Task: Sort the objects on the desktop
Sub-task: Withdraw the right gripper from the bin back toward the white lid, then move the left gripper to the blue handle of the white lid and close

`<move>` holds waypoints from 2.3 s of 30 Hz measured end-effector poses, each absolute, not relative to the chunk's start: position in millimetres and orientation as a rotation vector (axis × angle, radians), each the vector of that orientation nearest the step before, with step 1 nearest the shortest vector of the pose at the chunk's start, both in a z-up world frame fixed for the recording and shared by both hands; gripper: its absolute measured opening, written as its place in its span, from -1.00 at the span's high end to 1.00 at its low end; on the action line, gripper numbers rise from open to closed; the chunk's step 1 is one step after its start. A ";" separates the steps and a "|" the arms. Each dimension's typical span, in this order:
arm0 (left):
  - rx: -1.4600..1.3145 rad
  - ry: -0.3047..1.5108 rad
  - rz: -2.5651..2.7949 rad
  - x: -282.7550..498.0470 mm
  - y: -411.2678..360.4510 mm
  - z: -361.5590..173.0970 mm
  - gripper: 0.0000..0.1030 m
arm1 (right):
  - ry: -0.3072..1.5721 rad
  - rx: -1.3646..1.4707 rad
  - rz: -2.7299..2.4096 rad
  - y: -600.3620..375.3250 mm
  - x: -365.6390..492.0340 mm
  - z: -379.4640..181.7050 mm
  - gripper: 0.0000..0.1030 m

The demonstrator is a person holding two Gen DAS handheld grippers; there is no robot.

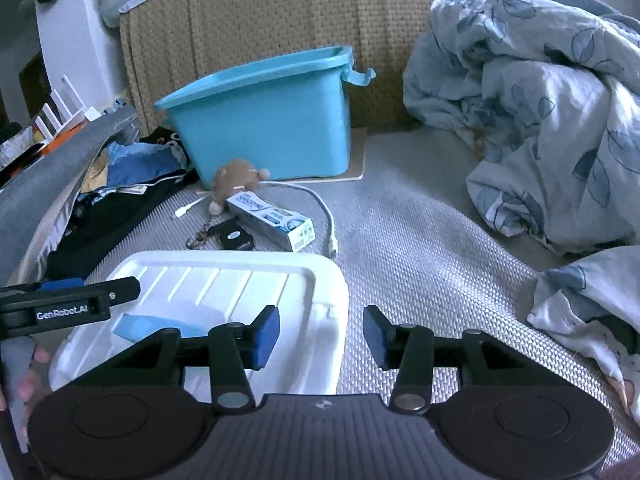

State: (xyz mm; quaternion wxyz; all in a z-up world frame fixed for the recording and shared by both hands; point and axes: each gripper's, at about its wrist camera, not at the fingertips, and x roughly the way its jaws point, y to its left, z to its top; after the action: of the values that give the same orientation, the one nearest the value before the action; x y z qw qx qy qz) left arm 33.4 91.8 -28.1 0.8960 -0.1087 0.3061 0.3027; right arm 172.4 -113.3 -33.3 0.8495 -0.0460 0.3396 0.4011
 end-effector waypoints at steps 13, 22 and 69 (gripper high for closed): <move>-0.278 0.677 0.648 29.1 101.9 -33.2 -0.81 | 0.726 -0.091 0.832 -115.7 168.5 -38.5 -0.14; -0.315 0.712 0.655 29.5 107.9 -39.1 -0.82 | 0.772 -0.072 0.837 -115.8 170.1 -48.4 -0.15; -0.395 0.733 0.481 36.5 98.6 -41.6 -0.91 | 0.790 -0.026 0.892 -132.2 185.7 -62.2 -0.33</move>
State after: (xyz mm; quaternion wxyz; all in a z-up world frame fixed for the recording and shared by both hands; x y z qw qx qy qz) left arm 36.5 98.6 -41.6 0.8867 -0.1899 0.3523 0.2315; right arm 185.7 -132.2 -62.2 0.8277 -0.0124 0.3718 0.4201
